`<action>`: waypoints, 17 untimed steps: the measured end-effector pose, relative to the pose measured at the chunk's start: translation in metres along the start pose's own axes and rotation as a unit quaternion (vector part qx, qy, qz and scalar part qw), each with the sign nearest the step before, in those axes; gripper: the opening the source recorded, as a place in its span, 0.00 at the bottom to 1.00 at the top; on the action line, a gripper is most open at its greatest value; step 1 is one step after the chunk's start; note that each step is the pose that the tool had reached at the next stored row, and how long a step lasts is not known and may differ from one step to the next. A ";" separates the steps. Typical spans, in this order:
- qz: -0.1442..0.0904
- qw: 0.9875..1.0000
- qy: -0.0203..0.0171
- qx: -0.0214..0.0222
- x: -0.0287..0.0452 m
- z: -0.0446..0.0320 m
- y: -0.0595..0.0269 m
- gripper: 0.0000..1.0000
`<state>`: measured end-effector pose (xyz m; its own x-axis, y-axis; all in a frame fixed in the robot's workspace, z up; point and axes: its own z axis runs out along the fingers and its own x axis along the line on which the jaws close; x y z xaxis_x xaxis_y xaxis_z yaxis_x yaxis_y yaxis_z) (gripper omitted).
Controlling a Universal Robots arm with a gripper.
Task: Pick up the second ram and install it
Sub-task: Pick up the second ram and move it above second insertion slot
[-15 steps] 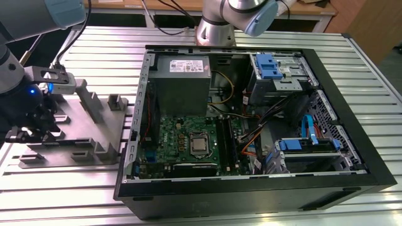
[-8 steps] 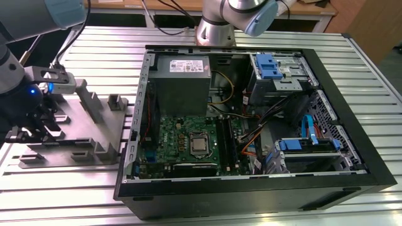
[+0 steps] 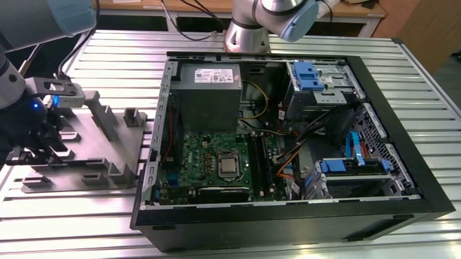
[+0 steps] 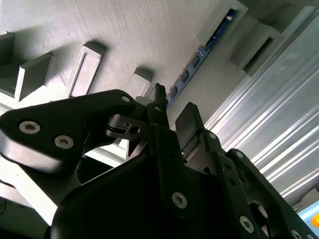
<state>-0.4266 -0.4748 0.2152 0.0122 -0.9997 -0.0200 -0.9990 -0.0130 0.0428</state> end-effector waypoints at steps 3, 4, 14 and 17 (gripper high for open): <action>-0.002 1.000 0.000 0.000 0.0000 0.0014 0.0004 0.36; -0.002 1.000 0.000 0.000 0.0001 0.0014 0.0005 0.36; -0.004 1.000 0.000 0.000 0.0001 0.0055 0.0004 0.36; -0.004 1.000 0.000 0.000 0.0002 0.0097 0.0003 0.36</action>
<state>-0.4273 -0.4748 0.2055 0.0204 -0.9996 -0.0200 -0.9989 -0.0212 0.0427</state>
